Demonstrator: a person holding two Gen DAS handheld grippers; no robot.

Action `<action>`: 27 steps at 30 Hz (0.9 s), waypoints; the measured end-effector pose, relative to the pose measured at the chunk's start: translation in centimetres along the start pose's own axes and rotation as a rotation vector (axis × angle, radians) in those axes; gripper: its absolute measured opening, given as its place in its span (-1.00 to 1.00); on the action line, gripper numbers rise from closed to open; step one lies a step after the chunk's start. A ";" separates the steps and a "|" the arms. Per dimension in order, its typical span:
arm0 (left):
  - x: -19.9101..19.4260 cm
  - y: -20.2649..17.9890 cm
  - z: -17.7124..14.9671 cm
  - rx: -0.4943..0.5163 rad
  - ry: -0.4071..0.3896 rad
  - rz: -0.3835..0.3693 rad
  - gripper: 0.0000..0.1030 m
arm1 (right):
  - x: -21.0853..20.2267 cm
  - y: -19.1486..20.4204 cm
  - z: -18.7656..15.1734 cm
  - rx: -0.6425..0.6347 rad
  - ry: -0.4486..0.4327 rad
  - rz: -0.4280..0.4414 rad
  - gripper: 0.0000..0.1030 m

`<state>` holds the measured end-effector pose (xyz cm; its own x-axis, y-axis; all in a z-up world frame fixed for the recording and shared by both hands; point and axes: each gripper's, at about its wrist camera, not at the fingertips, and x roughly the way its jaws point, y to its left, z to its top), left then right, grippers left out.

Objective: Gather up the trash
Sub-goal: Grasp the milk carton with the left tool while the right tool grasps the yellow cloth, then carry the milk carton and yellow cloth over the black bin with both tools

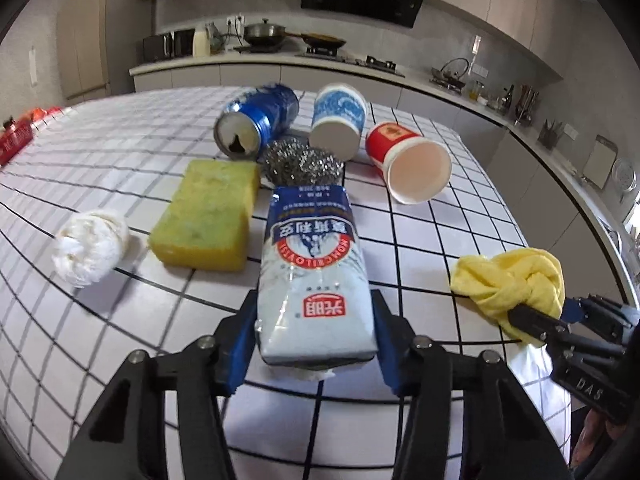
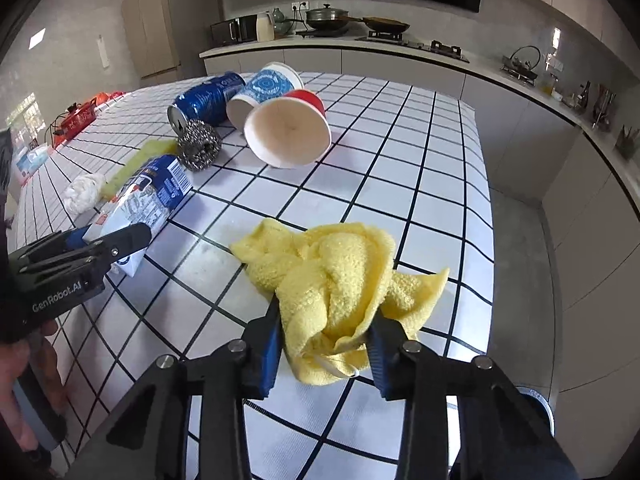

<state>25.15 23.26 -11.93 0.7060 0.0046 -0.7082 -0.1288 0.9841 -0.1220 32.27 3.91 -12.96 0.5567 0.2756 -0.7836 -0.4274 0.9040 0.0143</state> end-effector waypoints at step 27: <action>-7.7 -10.1 -4.0 0.140 -0.054 -0.150 0.03 | -12.8 -7.9 -7.1 0.115 -0.136 -0.060 -0.26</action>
<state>18.23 12.55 -8.04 0.7467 -0.1380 -0.6507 0.0756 0.9895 -0.1231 23.48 -9.09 -7.42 0.6736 0.2545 -0.6939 -0.3101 0.9495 0.0472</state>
